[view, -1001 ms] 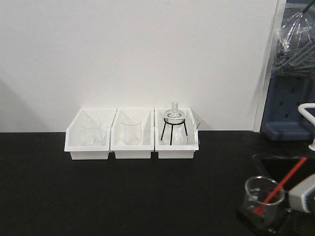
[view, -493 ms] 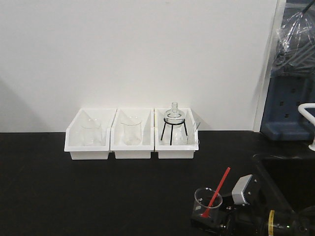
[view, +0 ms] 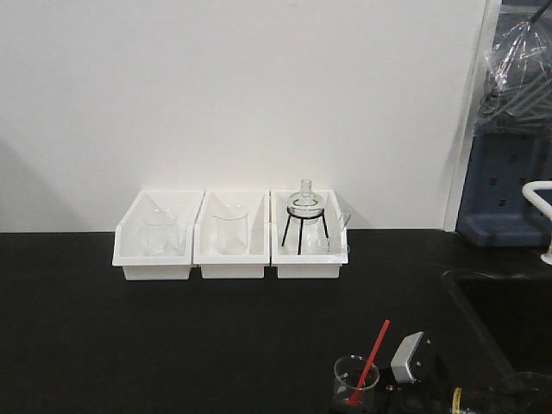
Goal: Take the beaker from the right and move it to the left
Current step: 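Set the beaker on the counter and open the right gripper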
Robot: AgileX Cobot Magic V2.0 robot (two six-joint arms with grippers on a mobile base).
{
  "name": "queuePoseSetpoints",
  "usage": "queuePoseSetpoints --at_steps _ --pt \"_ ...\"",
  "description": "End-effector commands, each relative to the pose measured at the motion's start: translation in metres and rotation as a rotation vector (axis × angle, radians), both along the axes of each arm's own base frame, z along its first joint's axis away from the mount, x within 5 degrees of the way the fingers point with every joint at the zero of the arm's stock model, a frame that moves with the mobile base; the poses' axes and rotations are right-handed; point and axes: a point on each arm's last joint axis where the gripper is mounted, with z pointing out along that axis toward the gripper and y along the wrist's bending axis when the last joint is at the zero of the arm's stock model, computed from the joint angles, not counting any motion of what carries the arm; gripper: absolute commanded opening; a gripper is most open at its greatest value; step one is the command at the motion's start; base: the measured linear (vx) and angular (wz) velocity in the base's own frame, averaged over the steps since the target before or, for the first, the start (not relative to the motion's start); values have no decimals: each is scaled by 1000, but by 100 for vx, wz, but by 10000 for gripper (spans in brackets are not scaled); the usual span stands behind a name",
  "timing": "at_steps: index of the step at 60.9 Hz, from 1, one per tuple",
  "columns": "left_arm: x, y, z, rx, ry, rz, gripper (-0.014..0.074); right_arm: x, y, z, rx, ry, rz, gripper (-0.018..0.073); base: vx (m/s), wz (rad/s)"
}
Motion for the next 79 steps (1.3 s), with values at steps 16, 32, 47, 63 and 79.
queuePoseSetpoints --at_steps 16,32,47,63,79 --pt "2 -1 1 -3 -64 -11 -6 9 0 21 31 -155 -9 10 0 0" --pt "2 -1 1 -3 -64 -11 -6 9 0 21 18 -175 -2 145 0 0" --pt "2 -1 1 -3 -64 -11 -6 9 0 21 17 -173 -3 326 0 0" --pt "2 -1 1 -3 -64 -11 -6 11 -2 20 6 -163 -26 465 0 0" --pt "2 -1 1 -3 -64 -11 -6 14 -5 17 -22 -139 -70 533 0 0"
